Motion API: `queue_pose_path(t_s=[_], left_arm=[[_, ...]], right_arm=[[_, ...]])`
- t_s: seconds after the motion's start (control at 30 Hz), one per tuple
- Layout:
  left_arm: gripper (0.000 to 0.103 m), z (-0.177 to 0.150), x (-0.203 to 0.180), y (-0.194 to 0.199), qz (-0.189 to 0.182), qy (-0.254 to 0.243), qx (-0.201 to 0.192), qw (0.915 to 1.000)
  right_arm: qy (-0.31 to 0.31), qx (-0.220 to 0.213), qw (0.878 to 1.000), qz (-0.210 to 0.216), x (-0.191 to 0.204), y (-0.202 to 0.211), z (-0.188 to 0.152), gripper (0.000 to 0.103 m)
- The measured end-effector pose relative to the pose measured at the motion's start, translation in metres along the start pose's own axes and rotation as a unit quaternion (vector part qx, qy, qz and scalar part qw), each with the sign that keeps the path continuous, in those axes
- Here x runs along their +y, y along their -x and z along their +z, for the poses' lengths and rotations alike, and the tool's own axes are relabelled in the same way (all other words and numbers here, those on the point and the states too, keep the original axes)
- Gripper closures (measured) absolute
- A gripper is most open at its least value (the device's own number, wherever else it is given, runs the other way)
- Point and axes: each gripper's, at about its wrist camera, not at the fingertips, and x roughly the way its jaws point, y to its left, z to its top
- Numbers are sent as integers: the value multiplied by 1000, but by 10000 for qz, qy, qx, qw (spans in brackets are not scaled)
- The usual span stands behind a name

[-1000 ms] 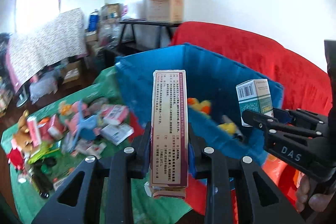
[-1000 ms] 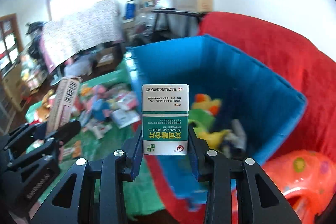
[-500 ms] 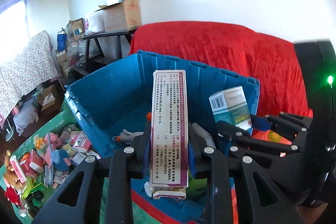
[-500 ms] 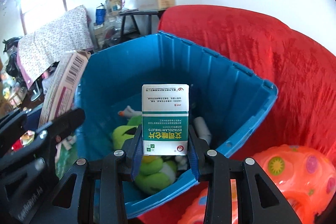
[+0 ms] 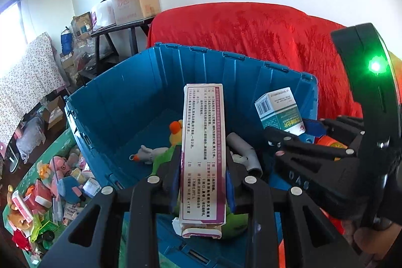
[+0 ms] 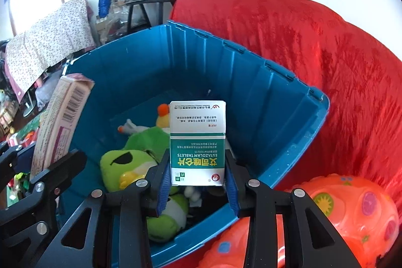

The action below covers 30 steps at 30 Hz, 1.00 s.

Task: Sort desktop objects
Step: 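Carry both medicine boxes over the blue bin and open both tools, then return both tools from the bin to the table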

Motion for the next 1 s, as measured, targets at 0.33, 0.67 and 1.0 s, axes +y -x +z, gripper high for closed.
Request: queue_pose_path(t_s=[0.33, 0.67, 1.0], left_arm=[[60, -3, 9, 0, 53, 101, 67, 9999], [53, -7, 16, 18, -10, 206, -35, 9998], [52, -37, 66, 71, 83, 732, -328, 9967]], right_arm=[[-248, -46, 9988, -420, -11, 5, 5, 34], [-436, -107, 9966, -689, -8, 23, -1, 6], [-659, -178, 9947, -767, 15, 44, -11, 0]])
